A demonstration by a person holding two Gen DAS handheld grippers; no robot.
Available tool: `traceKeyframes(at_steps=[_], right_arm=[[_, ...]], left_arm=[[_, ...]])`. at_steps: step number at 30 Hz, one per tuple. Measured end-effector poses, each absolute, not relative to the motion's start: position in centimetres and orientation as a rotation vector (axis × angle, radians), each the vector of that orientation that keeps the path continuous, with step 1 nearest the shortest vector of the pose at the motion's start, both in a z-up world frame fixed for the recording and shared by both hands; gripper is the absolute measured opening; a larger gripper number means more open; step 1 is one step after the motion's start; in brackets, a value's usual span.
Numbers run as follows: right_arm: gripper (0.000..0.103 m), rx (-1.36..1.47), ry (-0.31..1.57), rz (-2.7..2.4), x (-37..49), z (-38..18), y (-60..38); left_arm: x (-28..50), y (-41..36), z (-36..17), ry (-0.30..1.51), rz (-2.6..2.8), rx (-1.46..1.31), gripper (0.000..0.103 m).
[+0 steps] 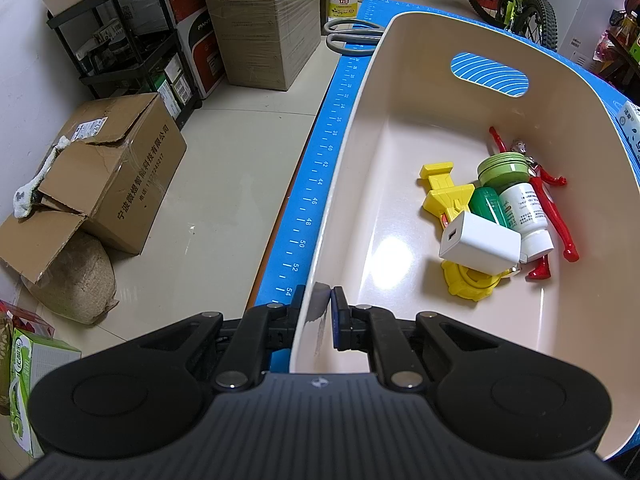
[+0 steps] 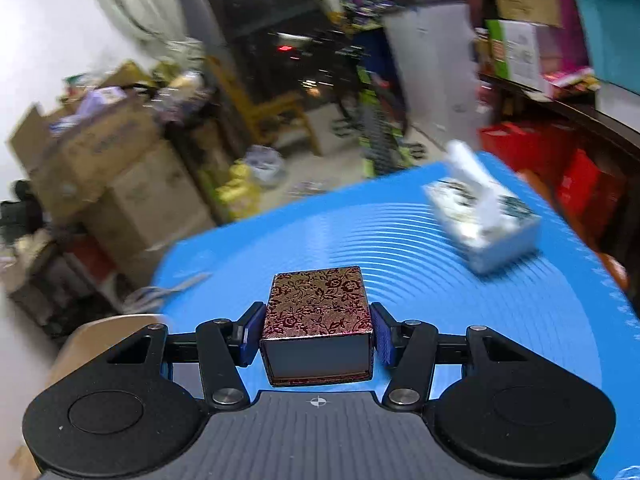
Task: Organize rigid objects
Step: 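Carry the red patterned box into the basket and release it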
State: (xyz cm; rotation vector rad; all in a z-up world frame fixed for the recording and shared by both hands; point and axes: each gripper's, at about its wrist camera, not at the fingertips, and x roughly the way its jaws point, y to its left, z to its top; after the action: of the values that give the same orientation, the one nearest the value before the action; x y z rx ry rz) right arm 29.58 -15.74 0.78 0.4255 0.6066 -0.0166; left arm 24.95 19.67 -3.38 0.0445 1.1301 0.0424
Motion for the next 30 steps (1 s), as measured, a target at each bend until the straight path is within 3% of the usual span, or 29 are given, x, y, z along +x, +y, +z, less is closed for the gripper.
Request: traceKeyframes(at_steps=[12,30], right_arm=[[0.059,0.295,0.591,0.251,29.5,2.9,-5.2],[0.059,-0.019,0.833,0.431,29.3,-1.4,5.7]], left_arm=[[25.0,19.7,-3.4,1.131,0.04,0.047,0.014],[25.1,19.7,-3.4,1.131,0.04,0.05,0.014]])
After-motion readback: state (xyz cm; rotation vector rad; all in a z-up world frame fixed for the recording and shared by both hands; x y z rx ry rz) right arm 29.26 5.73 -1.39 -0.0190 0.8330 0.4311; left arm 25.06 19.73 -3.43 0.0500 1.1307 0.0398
